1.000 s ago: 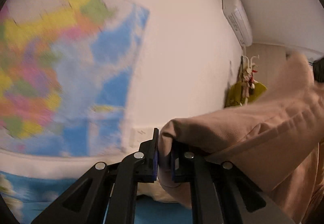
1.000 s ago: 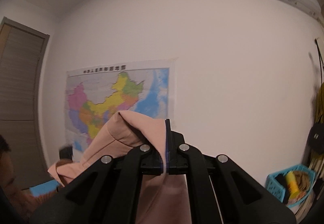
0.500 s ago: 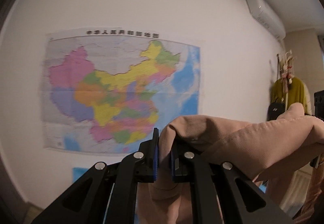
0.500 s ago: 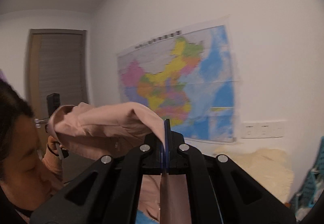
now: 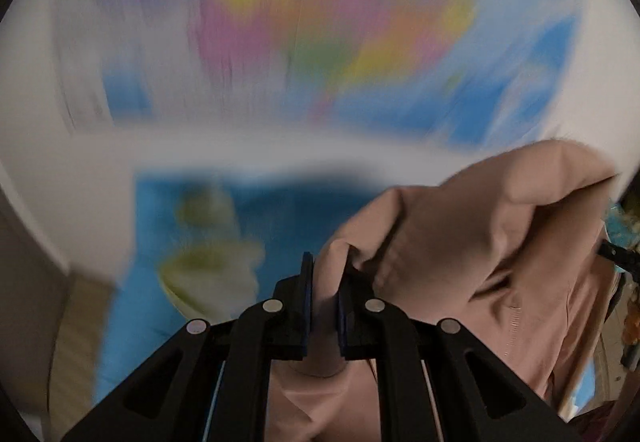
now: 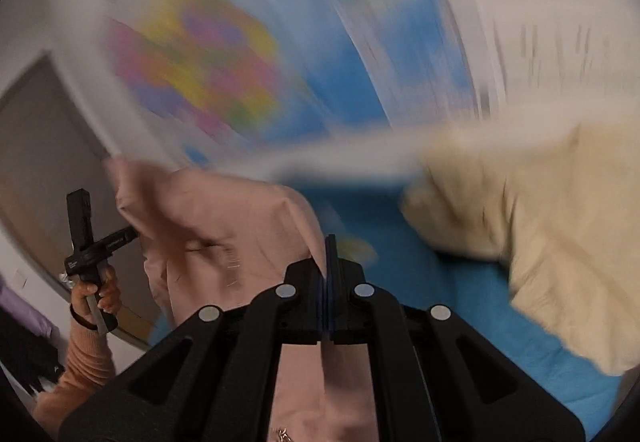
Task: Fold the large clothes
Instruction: 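Lift the pink jacket with both grippers and shake it open, then lay the pink jacket flat on the blue sheet with both grippers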
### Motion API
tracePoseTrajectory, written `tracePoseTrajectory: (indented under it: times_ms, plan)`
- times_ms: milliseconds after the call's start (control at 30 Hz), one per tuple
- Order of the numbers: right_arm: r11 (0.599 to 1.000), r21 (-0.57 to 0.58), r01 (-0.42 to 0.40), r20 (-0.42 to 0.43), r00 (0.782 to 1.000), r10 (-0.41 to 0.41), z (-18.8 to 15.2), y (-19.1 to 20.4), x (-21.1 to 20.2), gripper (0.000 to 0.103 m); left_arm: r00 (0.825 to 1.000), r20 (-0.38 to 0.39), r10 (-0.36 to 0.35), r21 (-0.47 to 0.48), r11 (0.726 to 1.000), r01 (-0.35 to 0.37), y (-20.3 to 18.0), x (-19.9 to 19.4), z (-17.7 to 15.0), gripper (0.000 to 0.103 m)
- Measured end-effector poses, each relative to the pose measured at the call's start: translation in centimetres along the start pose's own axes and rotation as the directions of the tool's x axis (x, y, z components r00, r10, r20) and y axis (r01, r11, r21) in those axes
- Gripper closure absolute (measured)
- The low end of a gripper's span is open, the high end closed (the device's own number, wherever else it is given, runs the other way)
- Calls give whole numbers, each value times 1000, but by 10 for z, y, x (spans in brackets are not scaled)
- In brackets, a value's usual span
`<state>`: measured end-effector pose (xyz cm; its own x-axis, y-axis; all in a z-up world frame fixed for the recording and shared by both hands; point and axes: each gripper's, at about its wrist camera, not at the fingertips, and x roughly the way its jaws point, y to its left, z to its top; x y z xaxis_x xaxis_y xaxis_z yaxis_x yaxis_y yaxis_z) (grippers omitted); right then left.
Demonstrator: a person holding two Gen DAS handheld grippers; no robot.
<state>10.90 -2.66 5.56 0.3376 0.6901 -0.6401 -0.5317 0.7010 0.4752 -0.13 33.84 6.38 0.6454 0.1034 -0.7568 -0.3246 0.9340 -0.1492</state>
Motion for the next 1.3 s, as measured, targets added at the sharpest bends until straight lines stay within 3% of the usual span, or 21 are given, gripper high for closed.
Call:
tracePoseTrajectory:
  times_ms: [100,200,233,267,300,367,433,533,633,667,733,767,833,900,1000,1100,1133,1200,1267,1300]
  plan:
    - [990,42,136,-141,982,-129,-13,-42,85,101,982,-190,-8,-37,999,1,8,106,-21,95]
    - [979,24,203,-174,965,-196,-17,-59,109,100,975,-221,-4,-30,1000,-2,6,143,-25,95]
    - [974,-3,228,-167,960,-225,-16,-60,109,95,976,-216,-29,-34,999,22,7,145,-20,95]
    - [968,-34,250,-162,954,-252,-14,-58,105,78,977,-209,-28,-29,999,23,7,144,-16,94]
    - [960,-69,271,-150,949,-278,-12,-54,101,71,980,-198,-23,-14,1000,21,8,141,-12,94]
    - [930,-202,307,-79,941,-328,-9,-32,89,49,979,-197,-52,22,998,58,10,138,-2,89]
    - [899,-324,296,-15,948,-317,-9,-6,87,30,977,-203,-68,51,996,80,5,138,8,83]
    - [854,-443,274,-52,943,-330,-10,18,117,27,970,-231,-73,119,988,102,-7,144,10,78]
    - [823,-493,281,-134,911,-391,-11,19,162,29,959,-266,-95,123,984,132,-6,155,5,77]
    - [832,-485,267,-159,909,-385,-8,15,173,53,959,-270,-92,128,983,130,-9,157,5,77]
    - [862,-441,249,-197,911,-364,-3,8,180,80,956,-280,-83,145,981,127,-9,159,2,79]
    - [881,-415,228,-186,926,-328,3,6,174,86,956,-282,-84,140,982,128,-8,161,2,86]
    - [901,-376,215,-126,952,-280,17,5,152,88,960,-267,-86,121,985,122,-5,158,10,89]
    - [946,-251,206,-42,974,-223,36,-3,127,90,971,-226,-78,114,988,106,-7,158,23,91]
    - [939,-178,294,35,956,-293,45,-11,124,90,981,-147,-124,57,989,134,-14,160,51,91]
    - [939,-153,309,-26,948,-316,41,-17,145,89,988,-136,-67,45,996,74,-19,171,60,78]
    - [939,-149,311,-31,947,-319,40,-16,148,89,988,-135,-71,42,996,77,-17,171,59,72]
    - [936,-159,316,-20,946,-323,37,-7,143,84,989,-113,-91,37,995,96,-9,157,51,69]
    - [945,-151,290,-13,955,-295,39,-6,133,69,991,-68,-115,55,991,119,1,129,37,47]
    - [949,-147,278,-4,960,-282,37,-5,122,66,991,-47,-127,69,989,130,5,113,26,46]
